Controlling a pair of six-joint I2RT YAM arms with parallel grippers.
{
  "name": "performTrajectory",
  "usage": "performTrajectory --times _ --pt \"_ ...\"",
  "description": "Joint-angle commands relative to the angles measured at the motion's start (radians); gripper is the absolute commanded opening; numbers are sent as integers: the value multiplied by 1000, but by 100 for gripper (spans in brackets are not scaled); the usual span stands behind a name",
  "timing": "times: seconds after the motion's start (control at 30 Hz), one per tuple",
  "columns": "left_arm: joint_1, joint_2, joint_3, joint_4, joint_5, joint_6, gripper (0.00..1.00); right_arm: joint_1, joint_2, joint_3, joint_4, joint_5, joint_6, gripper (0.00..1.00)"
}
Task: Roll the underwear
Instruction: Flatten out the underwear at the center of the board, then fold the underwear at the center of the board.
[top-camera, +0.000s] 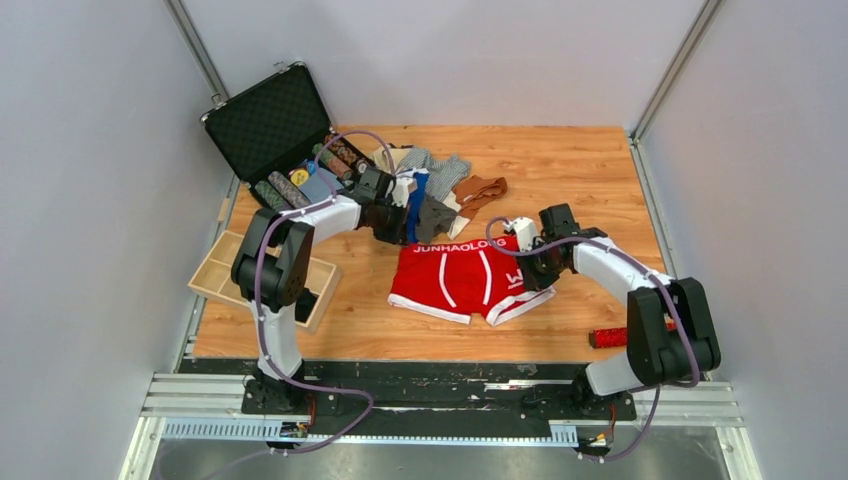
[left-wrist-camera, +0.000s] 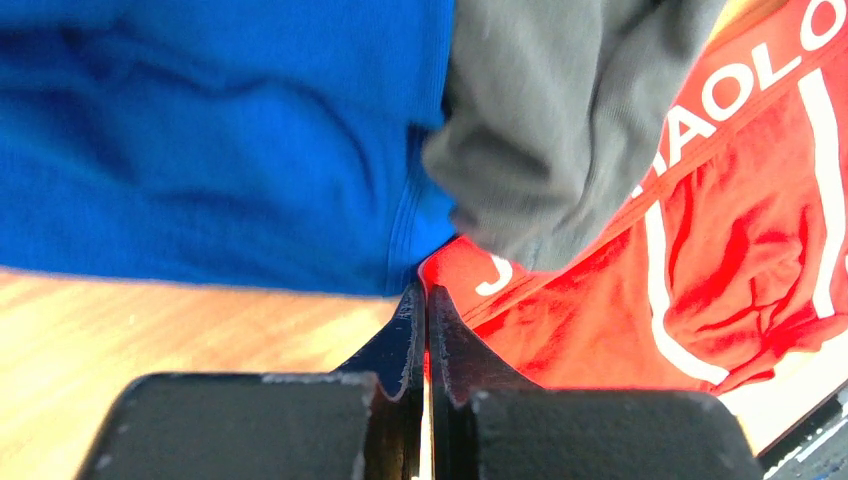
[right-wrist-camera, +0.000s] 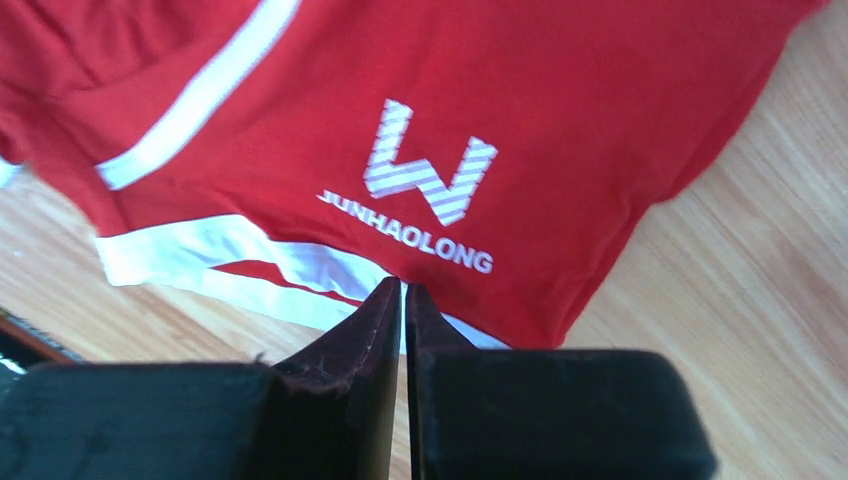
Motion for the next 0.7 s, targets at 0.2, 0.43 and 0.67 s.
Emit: performTrajectory --times 0.2,0.43,0.67 --pt "3 -157 -146 28 -13 11 0 204 5 285 23 -175 -27 38" --pt "32 -110 -106 24 34 5 0 511 154 392 204 -320 -104 42" --pt "56 -147 -143 50 53 0 0 687 410 508 287 -301 -195 32"
